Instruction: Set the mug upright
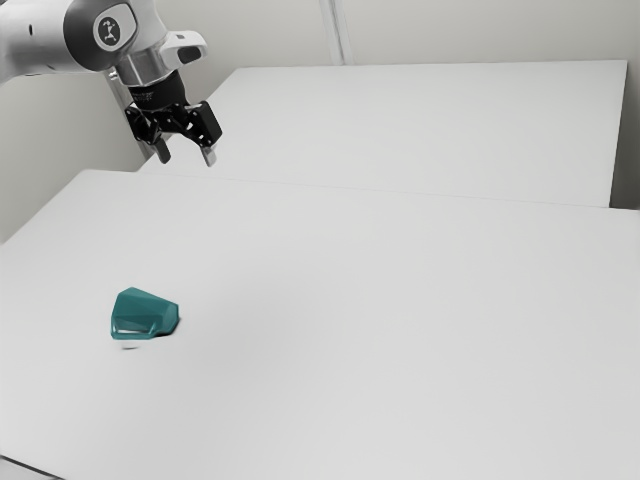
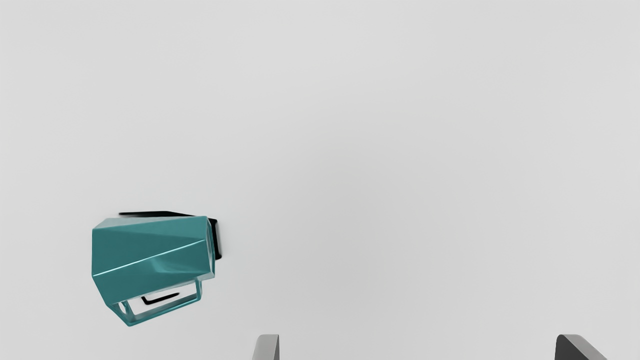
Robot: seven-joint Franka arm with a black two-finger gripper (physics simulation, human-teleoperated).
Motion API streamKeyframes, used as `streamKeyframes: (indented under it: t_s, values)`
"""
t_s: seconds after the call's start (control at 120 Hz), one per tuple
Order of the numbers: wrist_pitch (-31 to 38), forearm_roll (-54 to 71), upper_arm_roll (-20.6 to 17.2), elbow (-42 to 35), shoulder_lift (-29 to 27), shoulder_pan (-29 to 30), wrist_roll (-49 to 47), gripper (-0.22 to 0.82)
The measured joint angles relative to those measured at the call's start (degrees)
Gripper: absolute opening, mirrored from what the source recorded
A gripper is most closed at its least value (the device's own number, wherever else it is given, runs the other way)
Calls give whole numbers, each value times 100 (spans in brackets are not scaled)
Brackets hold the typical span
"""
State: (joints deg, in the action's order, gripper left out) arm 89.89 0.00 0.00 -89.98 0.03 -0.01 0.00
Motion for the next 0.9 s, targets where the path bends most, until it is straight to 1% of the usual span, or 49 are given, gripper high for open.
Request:
streamKeyframes:
  t_s: [0.025,0.05,0.083,0.133,0.208,0.333,0.467,0.633,0.767,0.9]
  values:
    - [106,159,641,-54,-92,-657,50,60]
    - [199,289,1045,-88,-159,-1083,97,60]
    - [305,426,1361,-114,-213,-1429,157,60]
    - [437,573,1584,-138,-253,-1697,242,60]
    - [586,708,1694,-157,-281,-1882,356,59]
    - [758,813,1729,-190,-311,-2021,518,59]
    - [1007,825,1777,-497,-524,-2059,655,59]
    - [1460,792,1833,-1264,-955,-1907,784,59]
    - [1749,705,2002,-1775,-1189,-1881,779,59]
    - [1990,442,2345,-2183,-1239,-1862,755,59]
